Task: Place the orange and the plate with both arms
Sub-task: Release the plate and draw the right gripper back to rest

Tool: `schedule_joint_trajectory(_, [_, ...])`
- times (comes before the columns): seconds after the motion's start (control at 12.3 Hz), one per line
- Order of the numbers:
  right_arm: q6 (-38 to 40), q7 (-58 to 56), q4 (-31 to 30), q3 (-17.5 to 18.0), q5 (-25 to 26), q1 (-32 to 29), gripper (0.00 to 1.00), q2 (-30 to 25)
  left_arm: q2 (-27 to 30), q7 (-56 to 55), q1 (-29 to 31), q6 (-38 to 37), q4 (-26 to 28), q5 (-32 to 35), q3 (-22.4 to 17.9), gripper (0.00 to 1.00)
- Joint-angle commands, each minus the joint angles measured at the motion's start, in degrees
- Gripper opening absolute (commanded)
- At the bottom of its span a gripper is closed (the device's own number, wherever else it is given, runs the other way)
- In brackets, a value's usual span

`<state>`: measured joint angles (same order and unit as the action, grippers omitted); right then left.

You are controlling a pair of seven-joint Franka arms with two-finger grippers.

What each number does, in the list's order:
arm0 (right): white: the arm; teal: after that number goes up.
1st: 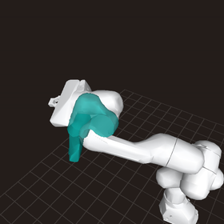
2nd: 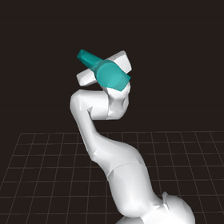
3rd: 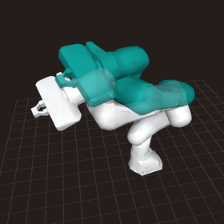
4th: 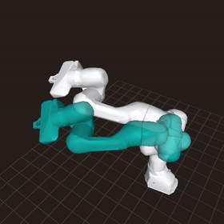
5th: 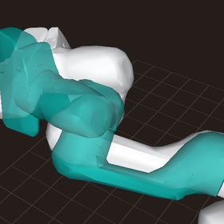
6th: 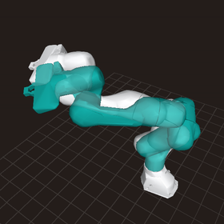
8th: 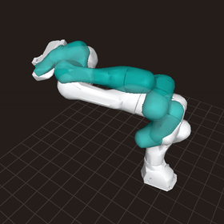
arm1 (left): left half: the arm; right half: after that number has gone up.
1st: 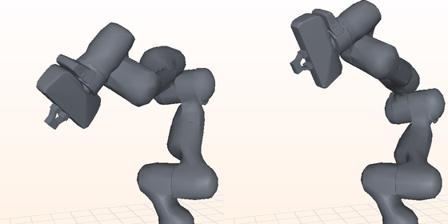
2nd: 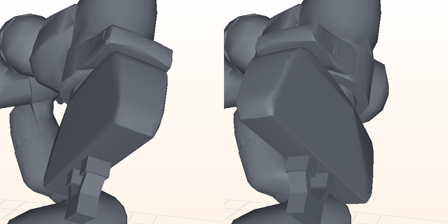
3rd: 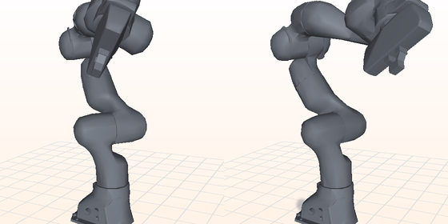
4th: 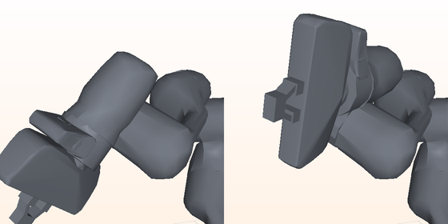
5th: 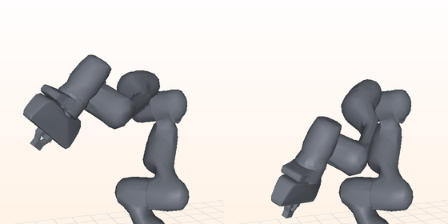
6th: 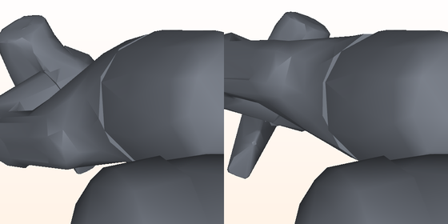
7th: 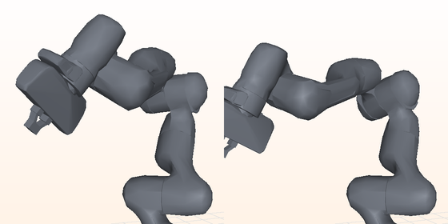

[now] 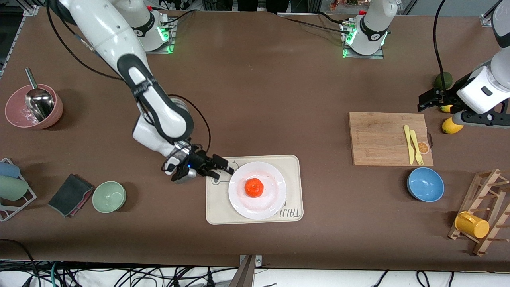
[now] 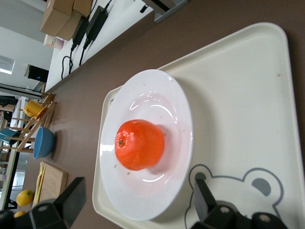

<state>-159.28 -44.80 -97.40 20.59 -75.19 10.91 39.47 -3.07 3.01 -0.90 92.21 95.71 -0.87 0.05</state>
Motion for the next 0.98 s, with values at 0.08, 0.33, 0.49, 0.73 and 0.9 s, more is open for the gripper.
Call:
schedule_joint_trajectory(0.08, [13.9, 0.6, -14.0, -4.8, 11.3, -3.2, 1.00, -17.0, -1.0, 1.4, -0.5, -0.5, -1.2, -1.2, -0.1, 1.00])
schedule_joint_trajectory(0.33, [33.2, 0.7, -14.5, -11.4, 24.2, -7.1, 1.00, -23.6, -1.0, 1.3, -0.5, -0.5, -1.3, -1.2, -0.1, 1.00])
schedule_joint_trajectory(0.49, [45.9, 0.9, -14.4, -16.4, 33.5, -9.2, 1.00, -28.6, -1.0, 1.3, -0.3, -0.4, -1.4, -1.1, -0.1, 1.00])
schedule_joint_trajectory(0.73, [57.9, 6.7, -13.4, -20.7, 44.9, -11.3, 1.00, -35.0, -0.8, 1.1, 0.3, -0.6, -2.7, -1.0, -0.1, 1.00])
schedule_joint_trajectory(0.9, [62.4, 16.3, -12.6, -21.2, 53.2, -11.3, 1.00, -40.1, -1.0, 0.7, 0.2, -0.5, -3.7, -1.0, -0.1, 1.00])
